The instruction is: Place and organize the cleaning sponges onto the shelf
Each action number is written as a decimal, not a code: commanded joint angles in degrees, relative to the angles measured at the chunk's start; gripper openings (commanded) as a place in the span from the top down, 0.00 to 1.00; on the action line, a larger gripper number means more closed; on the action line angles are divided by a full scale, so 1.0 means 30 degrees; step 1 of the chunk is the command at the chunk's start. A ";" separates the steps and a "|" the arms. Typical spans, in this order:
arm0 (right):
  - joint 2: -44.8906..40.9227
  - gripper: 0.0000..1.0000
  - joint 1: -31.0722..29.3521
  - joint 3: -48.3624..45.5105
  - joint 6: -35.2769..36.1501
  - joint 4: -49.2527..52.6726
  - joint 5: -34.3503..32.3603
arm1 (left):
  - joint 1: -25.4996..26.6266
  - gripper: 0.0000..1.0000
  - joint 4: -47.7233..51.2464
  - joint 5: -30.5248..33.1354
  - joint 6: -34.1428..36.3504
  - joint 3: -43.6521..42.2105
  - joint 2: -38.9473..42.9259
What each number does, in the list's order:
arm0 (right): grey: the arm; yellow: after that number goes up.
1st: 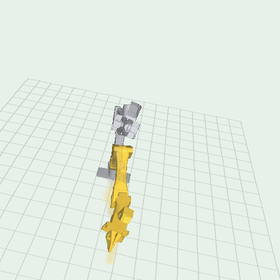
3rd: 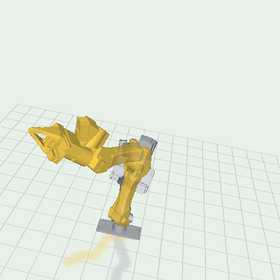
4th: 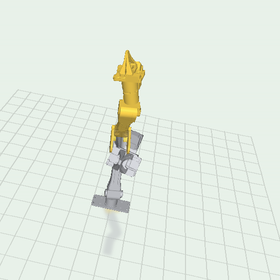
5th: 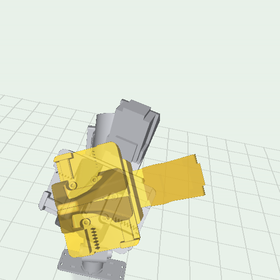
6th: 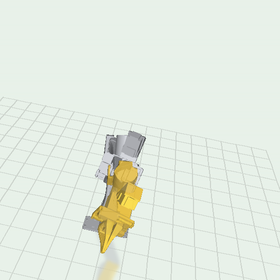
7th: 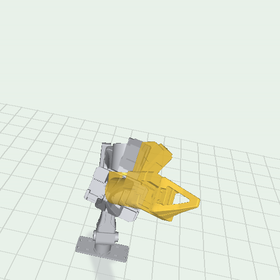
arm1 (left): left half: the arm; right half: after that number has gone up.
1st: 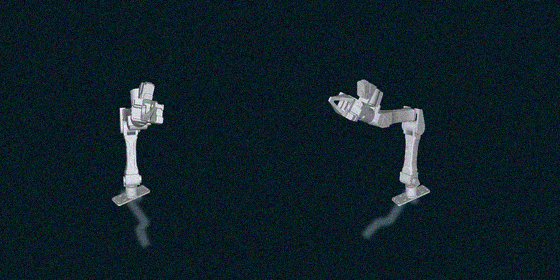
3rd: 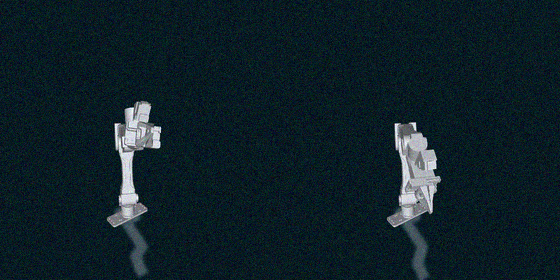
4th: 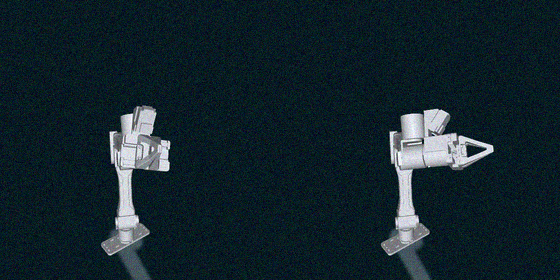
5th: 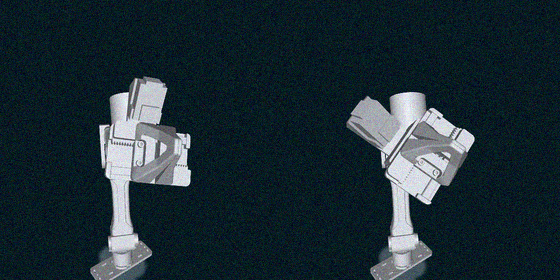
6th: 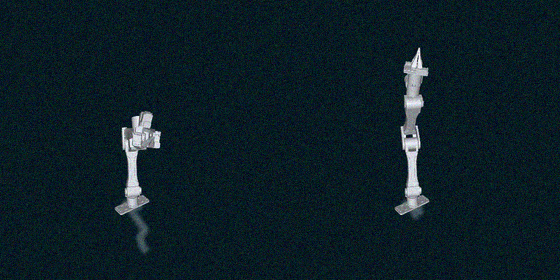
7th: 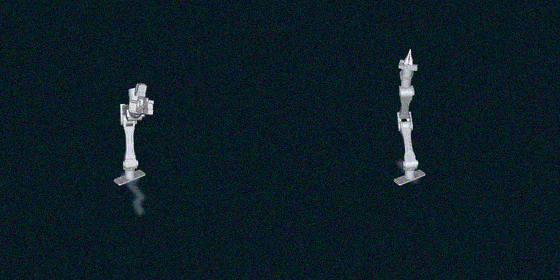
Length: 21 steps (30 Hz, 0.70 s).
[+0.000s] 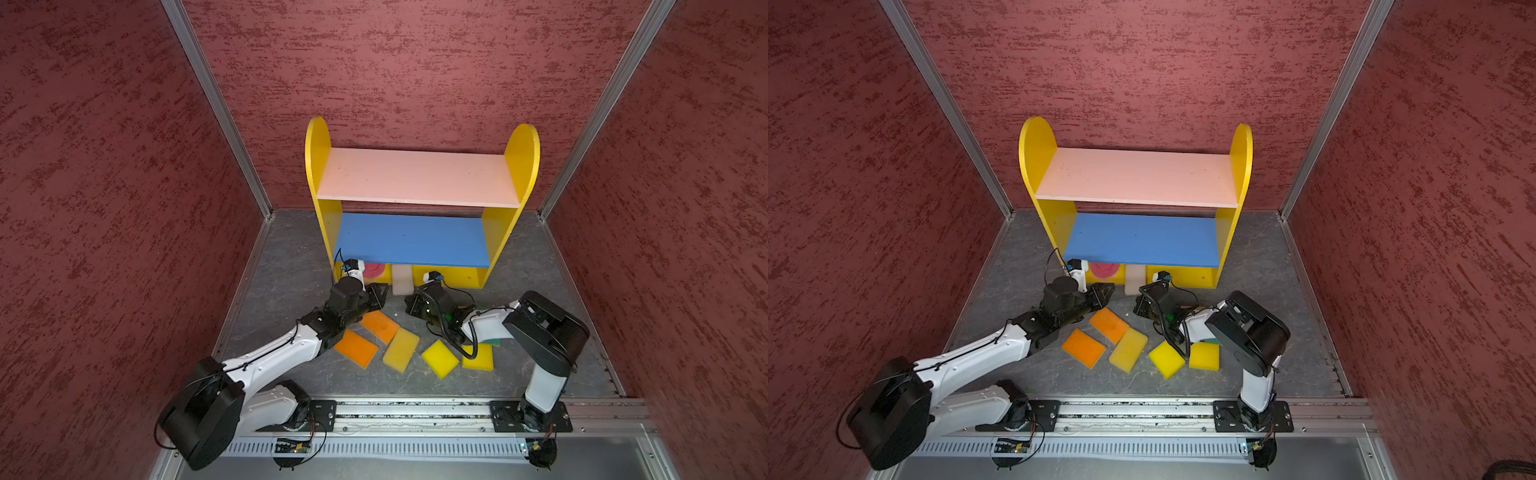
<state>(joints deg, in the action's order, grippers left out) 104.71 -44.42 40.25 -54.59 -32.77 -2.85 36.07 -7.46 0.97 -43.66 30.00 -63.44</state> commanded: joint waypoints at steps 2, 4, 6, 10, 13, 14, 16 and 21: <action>0.0498 0.98 -0.0031 0.1094 0.0425 -0.0208 -0.0958 | 0.0190 0.69 0.2961 0.1975 -0.0032 -0.1034 0.2328; 0.0658 0.98 -0.0023 0.1331 0.0453 -0.0185 -0.1295 | 0.0192 0.69 0.3565 0.2179 -0.0101 -0.1376 0.2995; 0.0859 0.98 -0.0039 0.1488 0.0415 -0.0208 -0.1495 | 0.0192 0.69 0.3992 0.2297 -0.0203 -0.1569 0.3354; 0.1362 0.98 -0.0026 0.1922 0.0295 -0.0267 -0.1781 | 0.0192 0.68 0.4198 0.2313 -0.0298 -0.1869 0.3663; 0.1811 0.97 -0.0073 0.2458 0.0255 -0.0198 -0.1926 | 0.0185 0.68 0.4404 0.2371 -0.0300 -0.1959 0.3840; 0.1958 0.97 -0.0076 0.2639 0.0264 -0.0159 -0.1963 | 0.0184 0.68 0.4446 0.2400 -0.0299 -0.2000 0.3931; 0.2113 0.97 -0.0075 0.2862 0.0265 -0.0105 -0.2186 | 0.0190 0.68 0.4581 0.2473 -0.0289 -0.2074 0.4164; 0.2311 0.97 -0.0075 0.3222 0.0291 0.0329 -0.2899 | 0.0162 0.67 0.4852 0.2591 -0.0347 -0.2267 0.4599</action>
<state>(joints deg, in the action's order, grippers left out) 110.91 -44.71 47.86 -53.56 -32.03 -7.99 36.40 5.82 7.81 -44.34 24.01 -50.52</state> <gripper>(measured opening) 0.046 0.330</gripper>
